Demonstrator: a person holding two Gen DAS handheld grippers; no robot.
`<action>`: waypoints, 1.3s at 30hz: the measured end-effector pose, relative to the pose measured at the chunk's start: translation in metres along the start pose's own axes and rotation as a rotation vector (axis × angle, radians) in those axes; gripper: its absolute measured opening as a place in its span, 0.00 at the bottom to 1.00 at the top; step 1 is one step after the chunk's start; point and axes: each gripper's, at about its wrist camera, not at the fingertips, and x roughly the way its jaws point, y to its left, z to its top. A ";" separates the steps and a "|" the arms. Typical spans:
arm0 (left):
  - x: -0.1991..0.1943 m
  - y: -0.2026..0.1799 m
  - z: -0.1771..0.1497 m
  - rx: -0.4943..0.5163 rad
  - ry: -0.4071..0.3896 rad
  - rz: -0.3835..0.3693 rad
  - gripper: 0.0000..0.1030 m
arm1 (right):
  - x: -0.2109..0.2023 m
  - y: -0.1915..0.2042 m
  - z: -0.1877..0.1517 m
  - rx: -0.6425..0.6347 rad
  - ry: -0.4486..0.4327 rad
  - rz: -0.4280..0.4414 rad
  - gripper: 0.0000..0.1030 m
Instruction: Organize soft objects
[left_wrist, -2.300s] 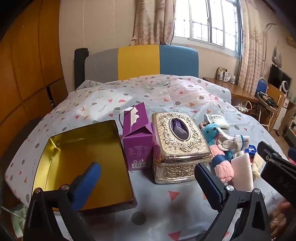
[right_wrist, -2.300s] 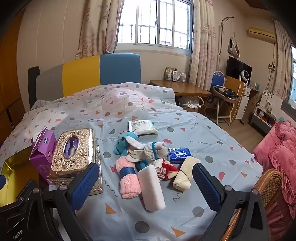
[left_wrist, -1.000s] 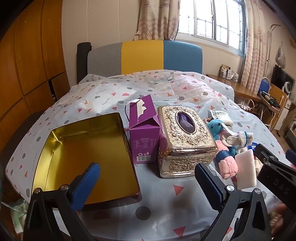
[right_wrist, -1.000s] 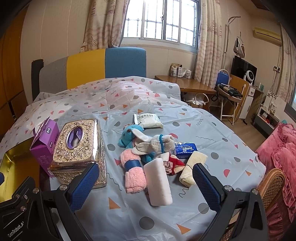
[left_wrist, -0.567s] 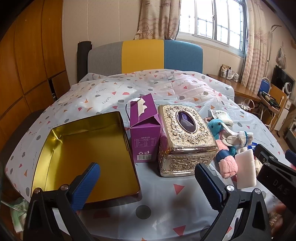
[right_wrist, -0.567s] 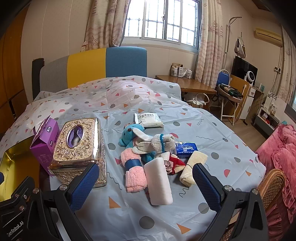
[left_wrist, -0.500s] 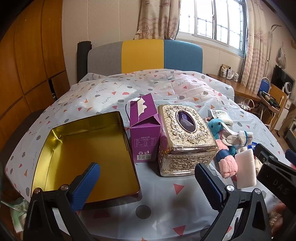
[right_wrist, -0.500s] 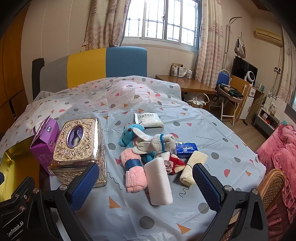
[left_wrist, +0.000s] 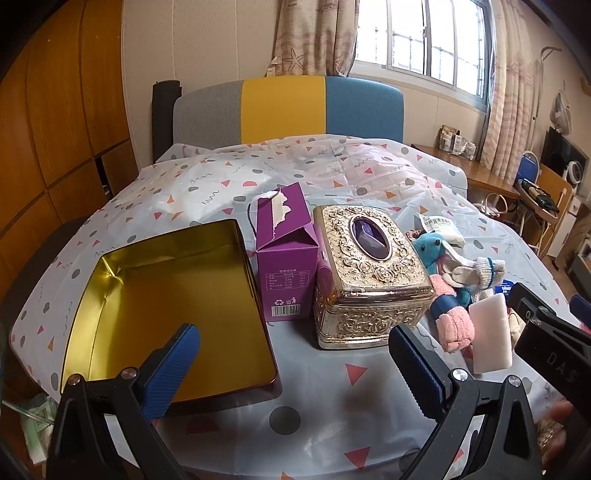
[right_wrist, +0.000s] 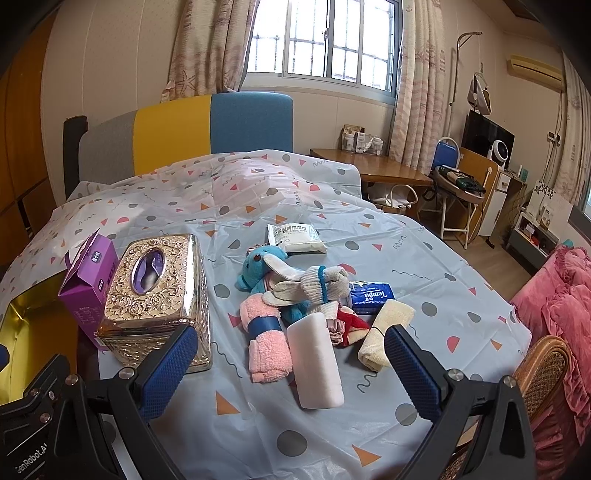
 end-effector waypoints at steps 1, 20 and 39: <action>0.000 -0.001 0.000 0.001 0.001 0.001 1.00 | 0.000 0.000 0.000 0.000 0.000 0.000 1.00; 0.012 -0.009 -0.003 0.019 0.052 -0.164 1.00 | 0.016 -0.037 0.005 0.072 0.034 -0.012 1.00; 0.055 -0.147 0.001 0.299 0.325 -0.574 0.67 | 0.049 -0.170 0.006 0.344 0.141 -0.060 1.00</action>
